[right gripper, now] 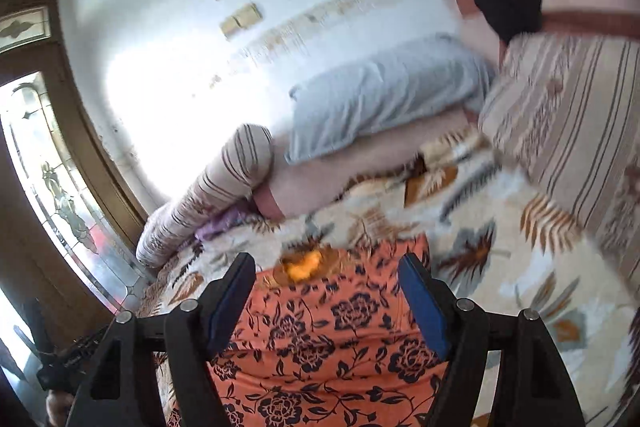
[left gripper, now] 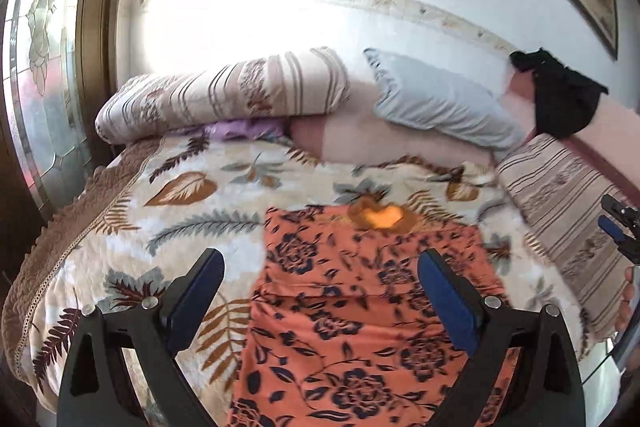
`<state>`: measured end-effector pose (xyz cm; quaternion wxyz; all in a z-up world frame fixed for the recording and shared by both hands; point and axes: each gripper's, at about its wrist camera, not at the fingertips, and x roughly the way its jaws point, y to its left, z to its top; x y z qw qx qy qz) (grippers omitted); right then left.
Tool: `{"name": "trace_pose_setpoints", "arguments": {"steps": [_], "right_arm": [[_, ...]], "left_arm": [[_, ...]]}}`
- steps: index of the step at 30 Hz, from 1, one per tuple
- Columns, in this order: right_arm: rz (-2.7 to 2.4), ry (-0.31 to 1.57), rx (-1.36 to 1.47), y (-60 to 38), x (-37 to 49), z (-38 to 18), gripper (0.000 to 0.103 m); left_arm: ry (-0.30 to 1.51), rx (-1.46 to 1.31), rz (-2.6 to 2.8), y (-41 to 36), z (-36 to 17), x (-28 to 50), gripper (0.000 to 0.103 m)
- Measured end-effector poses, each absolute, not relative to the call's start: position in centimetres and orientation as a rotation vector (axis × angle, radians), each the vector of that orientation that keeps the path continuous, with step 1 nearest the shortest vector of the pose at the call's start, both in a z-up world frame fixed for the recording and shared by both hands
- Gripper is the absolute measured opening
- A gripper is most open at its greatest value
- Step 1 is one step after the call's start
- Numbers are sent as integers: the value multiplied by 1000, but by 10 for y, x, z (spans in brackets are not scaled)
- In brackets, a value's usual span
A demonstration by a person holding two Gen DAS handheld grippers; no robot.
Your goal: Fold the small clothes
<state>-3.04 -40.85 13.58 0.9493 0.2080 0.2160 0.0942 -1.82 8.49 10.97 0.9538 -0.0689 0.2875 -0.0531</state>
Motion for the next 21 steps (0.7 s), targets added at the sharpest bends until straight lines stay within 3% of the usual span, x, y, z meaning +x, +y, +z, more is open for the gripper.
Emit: {"name": "trace_pose_setpoints", "arguments": {"steps": [3,6,9,16,21], "right_arm": [[204,307,382,-403,-73,185,98],[244,324,401,-399,-91,194,102],[245,451,455,-406,-96,150,102],[210,900,675,-437,-86,-31,100],[208,1062,686,-439,-86,-83,90]], "left_arm": [[533,-198,-168,72,143,-52,99],[572,-242,-186,64,136,-73,101],[647,-268,-162,70,93,-85,101],[946,-306,49,131,-48,-96,100],[1051,-392,99,152,-84,-102,100]]}}
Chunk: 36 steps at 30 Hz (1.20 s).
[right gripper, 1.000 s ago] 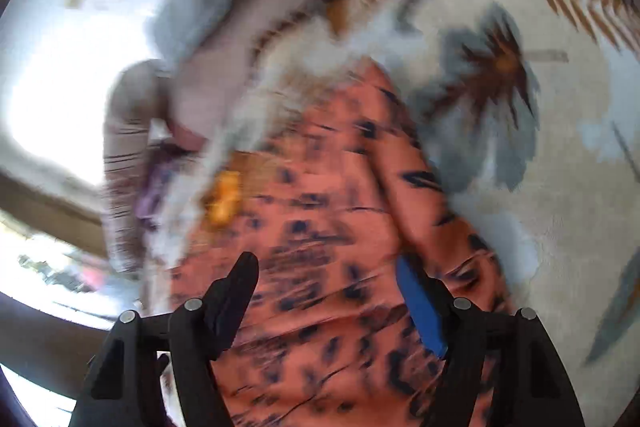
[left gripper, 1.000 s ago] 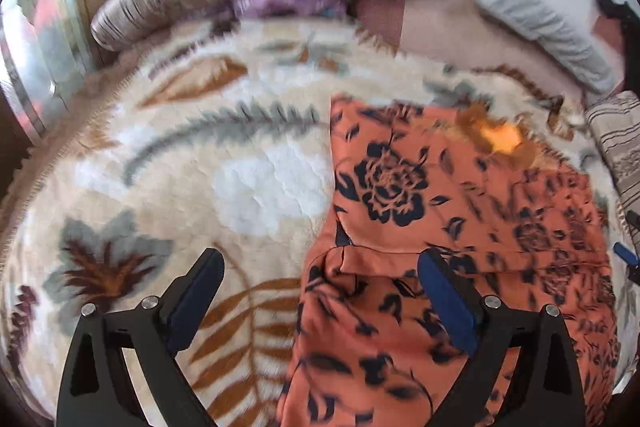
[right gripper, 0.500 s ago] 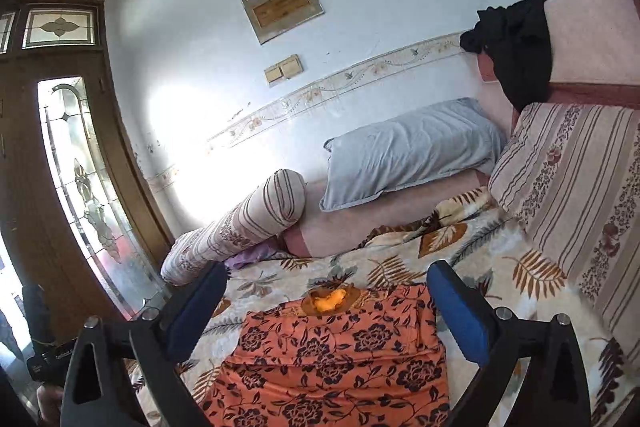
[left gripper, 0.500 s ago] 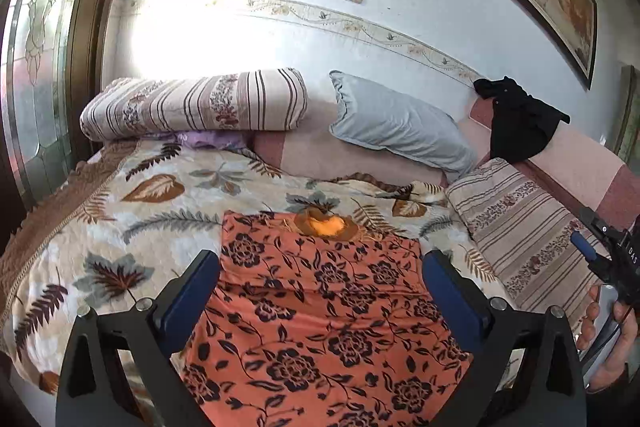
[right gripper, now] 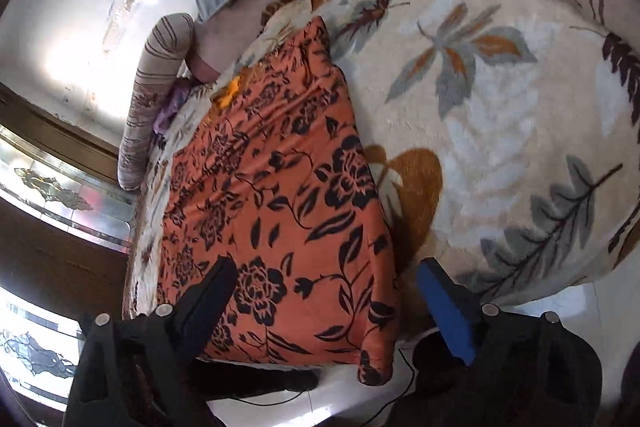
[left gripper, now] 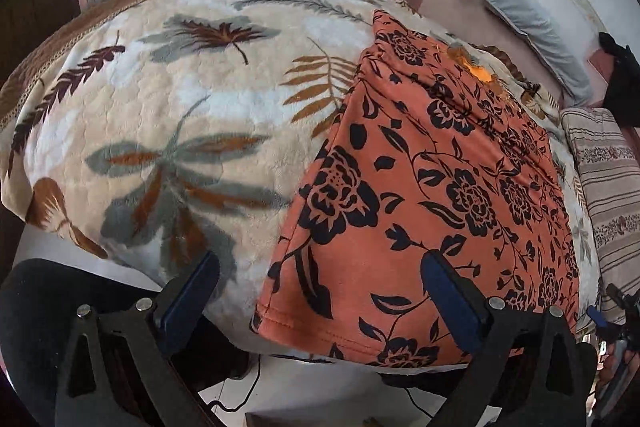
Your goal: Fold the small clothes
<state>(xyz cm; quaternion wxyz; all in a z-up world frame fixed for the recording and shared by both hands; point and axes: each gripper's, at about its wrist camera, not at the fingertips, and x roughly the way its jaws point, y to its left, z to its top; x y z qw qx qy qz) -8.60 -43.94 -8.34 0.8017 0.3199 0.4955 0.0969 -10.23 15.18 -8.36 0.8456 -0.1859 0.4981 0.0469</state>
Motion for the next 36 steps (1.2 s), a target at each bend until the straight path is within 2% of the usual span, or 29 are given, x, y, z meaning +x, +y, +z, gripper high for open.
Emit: {"name": "trace_pose_setpoints", "arguments": {"steps": [4,6,8,11,16,19,22,23,24,26,28,31,32,33,36], "right_arm": [[191,1161,663,-434,-79,-101,86],[193,1175,662,-431,-79,-106,80],[188,1197,654,-429,-80,-111,80],[174,1218,645,-430,-80,-114,79],[164,1229,634,-431,-79,-115,78],[164,1244,631,-432,-82,-115,68],[171,1279,638,-432,-86,-119,49],[173,1285,632,-432,-87,-118,40],[182,1295,638,-432,-88,-119,36],[188,1307,641,-431,-88,-121,35],[200,1301,663,-430,-87,-119,35],[205,1271,680,-430,-87,-113,38],[186,1264,683,-432,-87,-114,46],[169,1272,684,-434,-85,-118,62],[181,1265,686,-433,-84,-119,62]], "left_arm": [[1096,-397,93,149,-97,-96,100],[1131,-409,115,153,-105,-95,100],[1158,-430,123,158,-112,-95,97],[1181,-421,128,161,-117,-95,81],[1183,-398,132,160,-116,-99,79],[1185,-392,137,160,-116,-98,79],[1191,-377,135,158,-118,-93,78],[1192,-364,137,157,-117,-93,75],[1192,-348,147,157,-117,-92,65],[1190,-351,145,158,-115,-89,51],[1179,-372,119,162,-108,-90,7],[1173,-371,95,158,-101,-85,7],[1175,-358,99,156,-103,-83,10],[1182,-340,108,153,-107,-81,24],[1170,-300,88,144,-111,-79,49]]}}
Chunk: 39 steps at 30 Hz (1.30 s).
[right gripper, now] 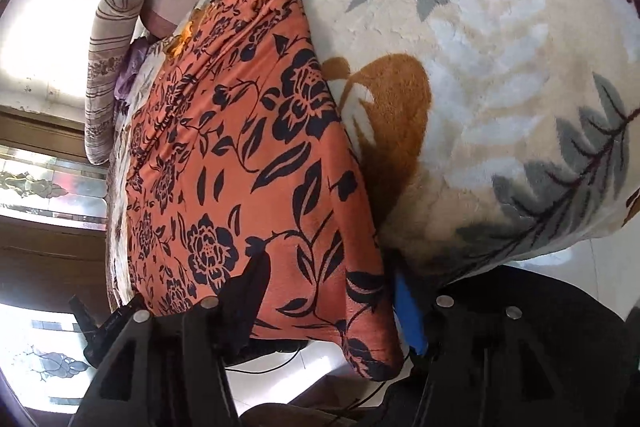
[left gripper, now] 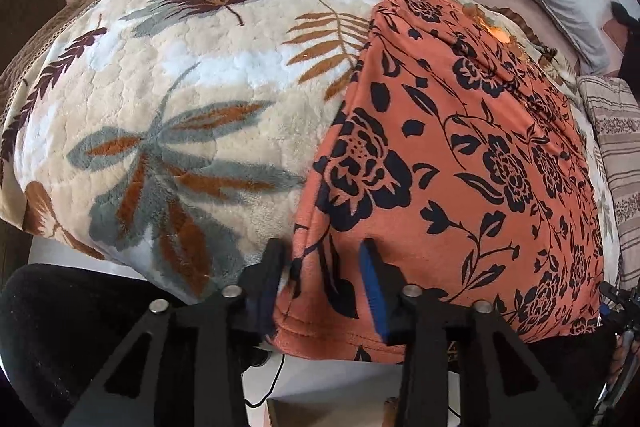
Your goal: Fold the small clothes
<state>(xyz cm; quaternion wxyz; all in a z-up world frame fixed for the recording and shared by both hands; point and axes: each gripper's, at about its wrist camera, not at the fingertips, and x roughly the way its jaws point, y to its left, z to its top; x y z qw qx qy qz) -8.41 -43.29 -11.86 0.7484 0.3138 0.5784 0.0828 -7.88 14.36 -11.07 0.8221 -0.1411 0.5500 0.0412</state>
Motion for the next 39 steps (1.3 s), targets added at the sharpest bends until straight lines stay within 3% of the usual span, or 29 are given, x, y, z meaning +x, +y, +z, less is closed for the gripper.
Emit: {"name": "trace_pose_setpoints", "arguments": {"steps": [1,2,3,4,5,11,14,15,16,17,19,20,21,22,23,24,30,35,39], "right_arm": [[195,1266,676,-431,-84,-119,59],[201,1275,672,-430,-83,-121,37],[195,1291,659,-430,-83,-124,14],[186,1296,664,-432,-82,-126,12],[191,1291,691,-436,-83,-127,8],[268,1151,742,-441,-81,-76,7],[249,1173,771,-447,-75,-89,11],[237,1203,772,-445,-74,-98,12],[231,1230,784,-442,-72,-107,12],[225,1252,787,-440,-72,-114,15],[226,1263,771,-436,-72,-120,28],[239,1264,779,-435,-73,-123,44],[259,1257,805,-435,-72,-125,51],[265,1251,820,-434,-72,-127,51],[270,1256,818,-433,-70,-127,39],[282,1261,806,-432,-68,-127,6],[364,1153,901,-438,-62,-103,6],[384,1177,969,-437,-45,-116,6],[467,1058,990,-439,8,-77,6]], "left_arm": [[1168,-277,86,140,-111,-78,49],[1166,-258,88,137,-111,-78,48],[1164,-255,78,136,-111,-77,30],[1164,-264,60,137,-110,-76,5],[1164,-292,41,140,-107,-76,6],[1050,-372,-1,153,-66,-80,6],[1139,-346,25,150,-88,-69,8],[1169,-355,38,149,-99,-70,12],[1199,-361,54,149,-110,-73,22],[1188,-364,53,149,-113,-74,23],[1177,-373,30,147,-110,-74,38],[1179,-368,20,145,-110,-73,38],[1181,-347,21,144,-109,-72,34],[1182,-313,25,142,-109,-70,9],[1182,-296,19,140,-107,-68,6],[1177,-311,1,140,-104,-65,6],[1089,-321,-59,143,-67,-62,5],[1237,-329,-68,143,-86,-34,5],[1052,-355,-180,138,-17,23,6]]}}
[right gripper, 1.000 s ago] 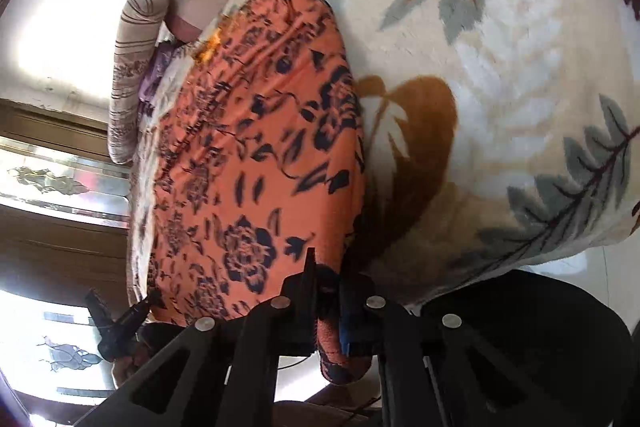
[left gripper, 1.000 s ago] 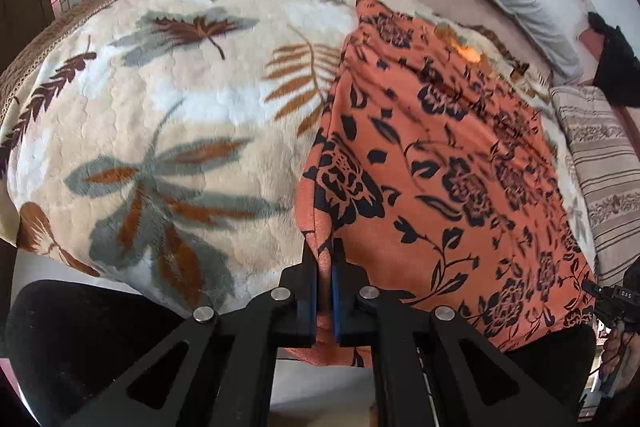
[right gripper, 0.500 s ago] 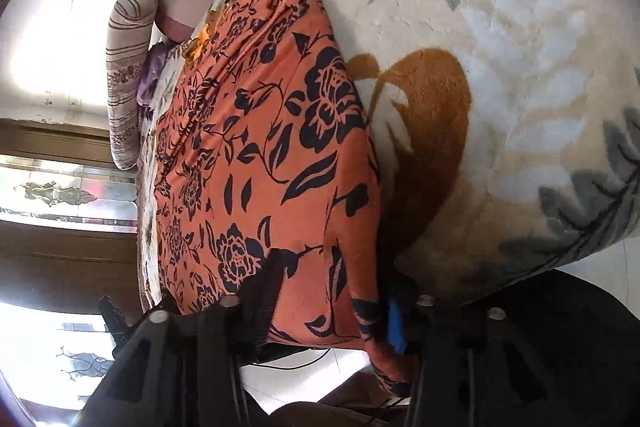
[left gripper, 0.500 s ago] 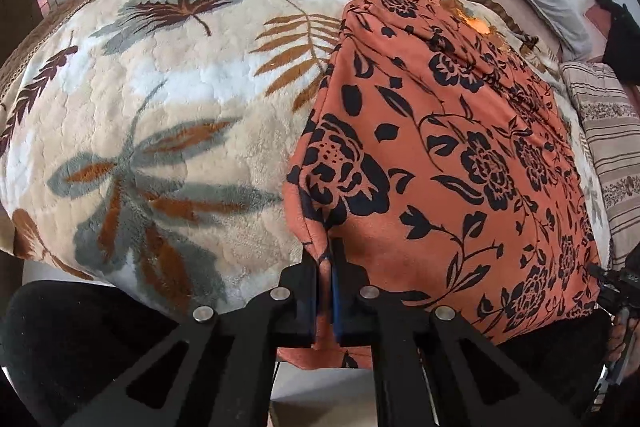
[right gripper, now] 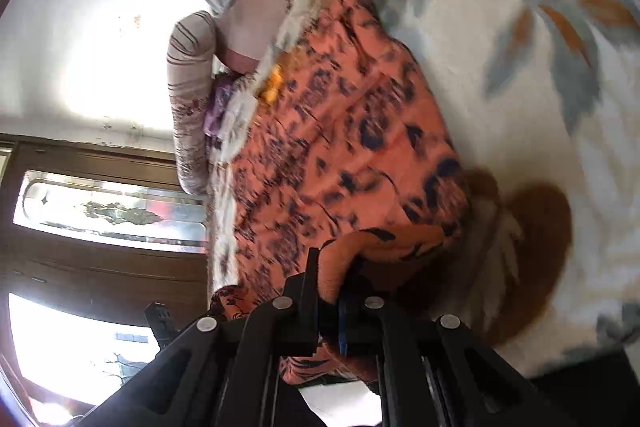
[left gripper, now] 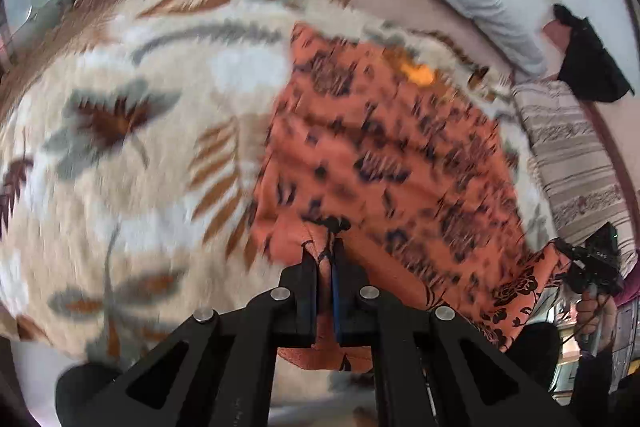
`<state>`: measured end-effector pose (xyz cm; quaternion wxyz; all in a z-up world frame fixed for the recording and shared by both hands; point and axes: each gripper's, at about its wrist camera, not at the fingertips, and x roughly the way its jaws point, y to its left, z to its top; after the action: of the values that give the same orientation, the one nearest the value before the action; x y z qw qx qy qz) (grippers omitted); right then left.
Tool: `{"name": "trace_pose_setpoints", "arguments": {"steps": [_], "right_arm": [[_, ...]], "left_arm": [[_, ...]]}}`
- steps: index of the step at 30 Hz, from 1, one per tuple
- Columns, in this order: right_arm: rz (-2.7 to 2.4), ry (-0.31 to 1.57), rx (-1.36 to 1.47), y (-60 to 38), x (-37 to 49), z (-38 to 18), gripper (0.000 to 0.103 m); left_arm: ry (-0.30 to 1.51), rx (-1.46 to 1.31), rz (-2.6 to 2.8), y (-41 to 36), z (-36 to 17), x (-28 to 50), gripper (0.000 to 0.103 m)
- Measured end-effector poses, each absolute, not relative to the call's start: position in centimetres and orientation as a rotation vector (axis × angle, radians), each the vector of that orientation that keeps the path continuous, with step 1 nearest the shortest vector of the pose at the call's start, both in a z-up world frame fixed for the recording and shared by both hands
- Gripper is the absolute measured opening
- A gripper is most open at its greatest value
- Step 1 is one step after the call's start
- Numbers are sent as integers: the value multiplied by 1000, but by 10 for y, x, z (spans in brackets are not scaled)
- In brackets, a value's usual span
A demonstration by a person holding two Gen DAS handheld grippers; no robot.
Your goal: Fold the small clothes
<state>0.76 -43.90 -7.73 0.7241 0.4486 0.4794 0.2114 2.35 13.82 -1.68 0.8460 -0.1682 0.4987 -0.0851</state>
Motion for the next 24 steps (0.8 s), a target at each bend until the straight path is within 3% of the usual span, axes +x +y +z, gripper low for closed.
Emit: {"name": "trace_pose_setpoints", "arguments": {"steps": [4,5,6,7,8,9,12,20,24], "right_arm": [[468,818,1058,-458,98,-36,7],[429,776,1082,-464,120,-37,11],[385,757,1109,-467,140,-44,16],[352,761,1117,-468,162,-56,25],[315,778,1103,-468,177,-70,58],[259,810,1096,-466,184,-84,82],[173,860,1098,-459,166,-113,81],[229,849,1067,-423,49,-108,81],[239,913,1097,-395,61,-132,81]], "left_arm": [[892,-442,-152,143,19,127,10],[889,-458,-126,143,12,155,18],[899,-465,-100,144,0,181,43],[917,-466,-61,145,-16,198,76],[956,-457,2,145,-38,213,88],[1006,-436,43,147,-58,226,90],[1083,-463,102,159,-89,225,89],[899,-566,77,180,-50,116,90],[997,-599,-13,142,-86,106,90]]}}
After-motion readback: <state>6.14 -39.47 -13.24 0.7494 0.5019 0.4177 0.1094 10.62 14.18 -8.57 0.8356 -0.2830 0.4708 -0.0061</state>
